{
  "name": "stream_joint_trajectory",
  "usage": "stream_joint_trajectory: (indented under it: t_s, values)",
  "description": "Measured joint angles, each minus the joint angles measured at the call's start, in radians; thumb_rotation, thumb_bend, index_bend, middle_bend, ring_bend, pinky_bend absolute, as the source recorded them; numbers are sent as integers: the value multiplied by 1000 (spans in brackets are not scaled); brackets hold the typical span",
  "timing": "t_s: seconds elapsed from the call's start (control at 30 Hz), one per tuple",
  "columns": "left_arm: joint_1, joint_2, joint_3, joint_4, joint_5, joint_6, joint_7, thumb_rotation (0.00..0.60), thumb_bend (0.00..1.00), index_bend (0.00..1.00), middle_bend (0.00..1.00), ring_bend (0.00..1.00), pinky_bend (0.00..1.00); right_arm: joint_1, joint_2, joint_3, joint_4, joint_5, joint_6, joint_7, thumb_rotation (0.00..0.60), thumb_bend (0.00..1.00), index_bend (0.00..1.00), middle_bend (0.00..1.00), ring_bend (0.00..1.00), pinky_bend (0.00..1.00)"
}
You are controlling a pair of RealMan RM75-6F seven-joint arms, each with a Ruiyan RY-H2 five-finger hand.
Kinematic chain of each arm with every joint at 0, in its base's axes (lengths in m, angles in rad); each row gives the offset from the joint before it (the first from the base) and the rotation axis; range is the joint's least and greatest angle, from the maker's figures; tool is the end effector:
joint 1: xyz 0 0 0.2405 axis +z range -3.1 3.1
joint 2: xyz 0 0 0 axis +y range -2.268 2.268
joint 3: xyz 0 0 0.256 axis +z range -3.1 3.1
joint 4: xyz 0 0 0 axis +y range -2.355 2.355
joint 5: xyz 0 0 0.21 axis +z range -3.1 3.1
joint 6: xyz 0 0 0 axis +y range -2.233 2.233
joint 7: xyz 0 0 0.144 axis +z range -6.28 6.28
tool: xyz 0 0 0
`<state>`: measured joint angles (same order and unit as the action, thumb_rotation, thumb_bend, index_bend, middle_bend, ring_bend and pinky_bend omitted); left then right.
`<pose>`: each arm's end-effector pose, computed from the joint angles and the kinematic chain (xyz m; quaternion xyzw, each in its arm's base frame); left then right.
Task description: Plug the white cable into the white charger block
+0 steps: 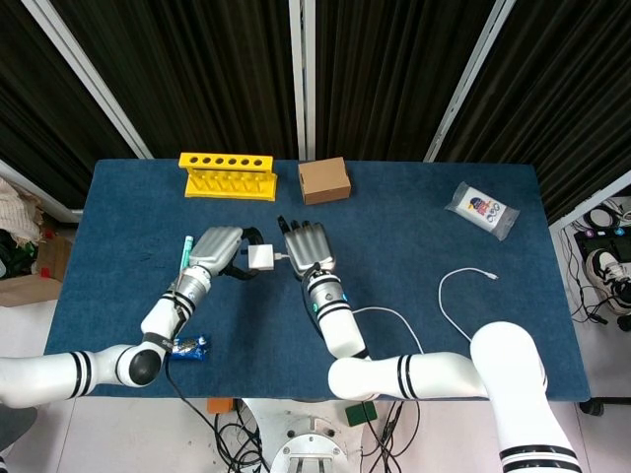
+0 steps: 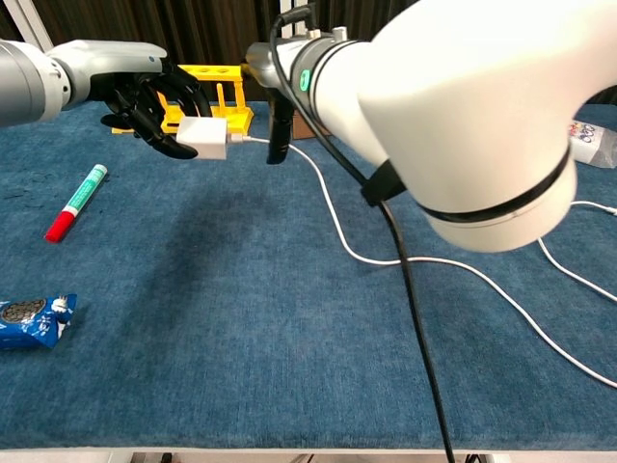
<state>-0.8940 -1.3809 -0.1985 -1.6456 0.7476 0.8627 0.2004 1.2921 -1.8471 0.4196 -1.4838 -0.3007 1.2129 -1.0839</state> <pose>-0.1224 0.3660 0.0167 -0.6811 -0.5201 -0.3660 0.3629 0.0404 -0.3591 -0.0730 0.7575 -0.3417 0.2906 0.4744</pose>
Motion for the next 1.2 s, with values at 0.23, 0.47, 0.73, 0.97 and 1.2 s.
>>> stream_joint_trajectory:
  t_s: [0.23,0.47,0.73,0.97,1.2]
  values:
    - [6,-52,18,99,55,-15,-16,600,218,628,550,726,906,-58,83,-46,-90,11,39,-17,600,176,4,158,175,392]
    - [5,-146,39,262,145,-51,-51,600,218,616,537,715,896,-155,188,-95,-202,-29,55,56,600,176,0,166,173,379]
    - [-10,-248,51,446,216,-140,-103,600,217,342,385,652,832,-273,292,-139,-294,-155,85,208,600,176,36,213,177,395]
    - [8,-242,53,436,229,-116,-95,600,209,195,234,371,713,-366,388,-162,-357,-210,120,293,600,176,56,230,178,410]
    - [108,-150,82,292,287,113,-22,600,199,222,235,254,452,-459,477,-209,-392,-260,147,356,600,193,87,245,177,391]
